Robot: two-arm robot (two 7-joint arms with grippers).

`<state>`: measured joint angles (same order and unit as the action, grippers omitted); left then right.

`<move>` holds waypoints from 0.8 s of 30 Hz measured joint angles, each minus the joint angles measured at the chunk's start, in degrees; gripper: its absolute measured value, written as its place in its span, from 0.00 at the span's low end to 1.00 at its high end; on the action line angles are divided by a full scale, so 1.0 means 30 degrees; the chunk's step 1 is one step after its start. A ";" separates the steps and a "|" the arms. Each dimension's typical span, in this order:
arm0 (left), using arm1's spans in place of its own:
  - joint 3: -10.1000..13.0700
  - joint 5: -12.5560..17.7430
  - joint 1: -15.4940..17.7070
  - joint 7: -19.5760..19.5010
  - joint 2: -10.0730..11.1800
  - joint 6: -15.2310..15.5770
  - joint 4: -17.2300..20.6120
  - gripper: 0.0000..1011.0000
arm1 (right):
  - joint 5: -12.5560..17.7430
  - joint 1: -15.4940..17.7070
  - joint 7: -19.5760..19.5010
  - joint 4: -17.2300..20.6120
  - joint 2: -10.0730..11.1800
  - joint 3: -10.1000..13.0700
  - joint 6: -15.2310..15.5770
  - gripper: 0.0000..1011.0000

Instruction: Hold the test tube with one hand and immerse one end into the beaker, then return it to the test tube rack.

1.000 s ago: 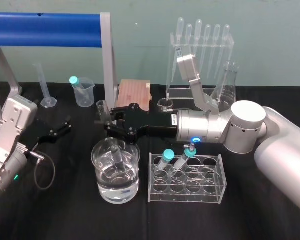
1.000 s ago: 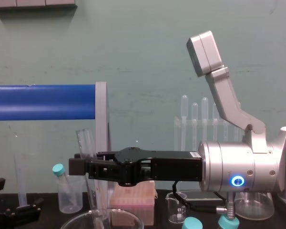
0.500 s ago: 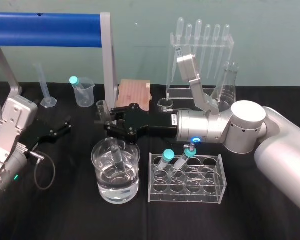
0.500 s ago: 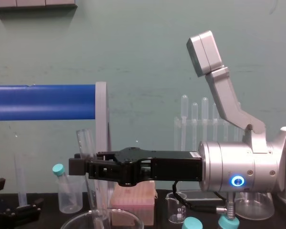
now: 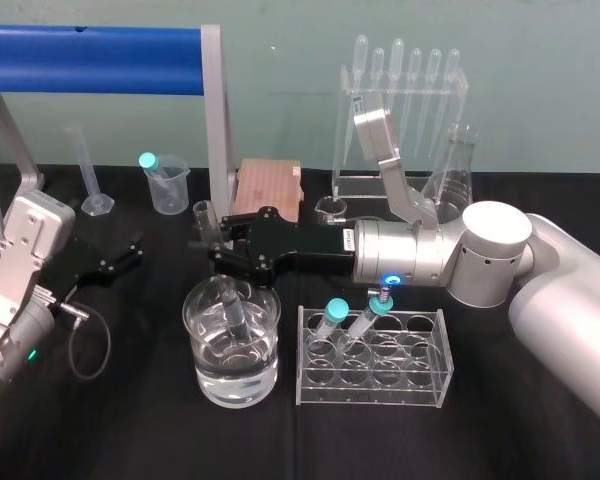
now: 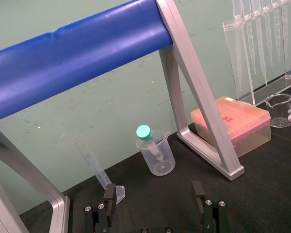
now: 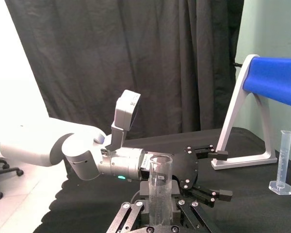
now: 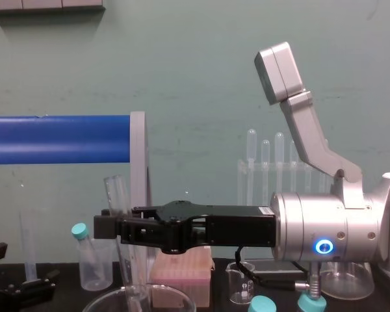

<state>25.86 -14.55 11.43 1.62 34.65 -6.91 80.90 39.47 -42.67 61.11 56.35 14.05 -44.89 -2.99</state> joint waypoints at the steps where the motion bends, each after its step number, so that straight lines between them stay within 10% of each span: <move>1: -0.0001 0.0000 0.0000 0.0001 0.0000 0.0000 0.0000 0.99 | -0.0001 0.0001 0.0000 -0.0001 0.0001 0.0000 0.0000 0.23; 24: 0.0000 0.0000 0.0000 0.0000 -0.0001 0.0000 0.0000 0.99 | -0.0001 -0.0001 0.0001 0.0000 0.0001 0.0000 -0.0001 0.23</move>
<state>25.86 -14.55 11.43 1.62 34.64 -6.91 80.90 39.46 -42.67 61.11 56.35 14.05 -44.89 -2.99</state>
